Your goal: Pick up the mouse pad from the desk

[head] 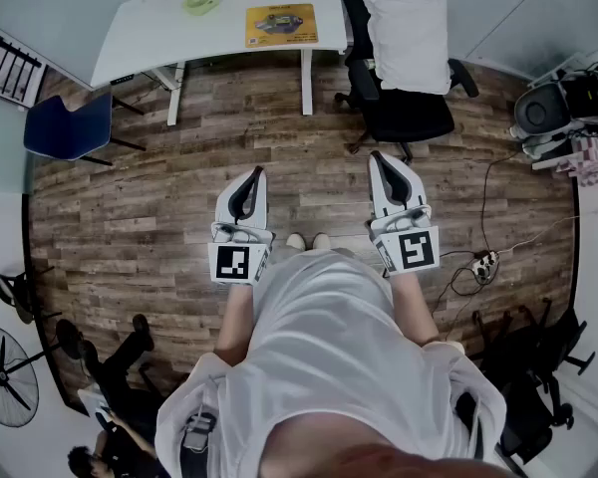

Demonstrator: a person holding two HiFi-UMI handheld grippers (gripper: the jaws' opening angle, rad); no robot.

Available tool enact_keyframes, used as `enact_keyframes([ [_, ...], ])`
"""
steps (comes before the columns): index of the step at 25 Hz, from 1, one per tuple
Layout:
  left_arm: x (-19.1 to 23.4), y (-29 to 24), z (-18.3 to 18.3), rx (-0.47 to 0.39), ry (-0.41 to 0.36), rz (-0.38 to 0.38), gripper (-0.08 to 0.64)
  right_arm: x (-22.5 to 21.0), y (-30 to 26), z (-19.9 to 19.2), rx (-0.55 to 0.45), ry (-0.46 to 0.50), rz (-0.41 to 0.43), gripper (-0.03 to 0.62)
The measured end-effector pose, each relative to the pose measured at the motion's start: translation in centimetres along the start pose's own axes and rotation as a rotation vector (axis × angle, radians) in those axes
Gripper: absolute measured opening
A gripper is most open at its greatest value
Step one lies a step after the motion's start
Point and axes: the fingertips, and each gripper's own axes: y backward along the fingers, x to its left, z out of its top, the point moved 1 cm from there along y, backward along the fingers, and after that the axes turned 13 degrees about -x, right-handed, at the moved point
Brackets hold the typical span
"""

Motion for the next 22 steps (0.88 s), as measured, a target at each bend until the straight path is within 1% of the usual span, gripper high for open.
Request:
enact_keyframes([
  [3, -0.6, -0.3, 0.1, -0.007, -0.012, -0.007, -0.011, -0.5, 0.5, 0.1, -0.002, 0.002, -0.010, -0.002],
  [6, -1.2, -0.6, 0.0, -0.006, -0.007, -0.003, -0.011, -1.0, 0.9, -0.2, 0.005, 0.006, -0.006, -0.002],
  [12, -2.1, -0.9, -0.2, 0.006, -0.013, 0.005, -0.011, -1.6, 1.3, -0.3, -0.008, -0.033, 0.006, 0.000],
  [15, -3.0, -0.6, -0.6, 0.019, -0.014, 0.022, -0.011, -2.1, 1.8, -0.7, 0.002, -0.041, 0.018, 0.000],
  [19, -3.7, -0.7, -1.2, 0.033, 0.010, 0.059, -0.011, -3.2, 2.5, -1.9, 0.026, -0.077, 0.029, 0.000],
  [22, -3.7, -0.9, -1.3, 0.059, -0.022, 0.070, -0.011, -3.9, 2.3, -3.1, 0.039, -0.111, 0.044, 0.000],
])
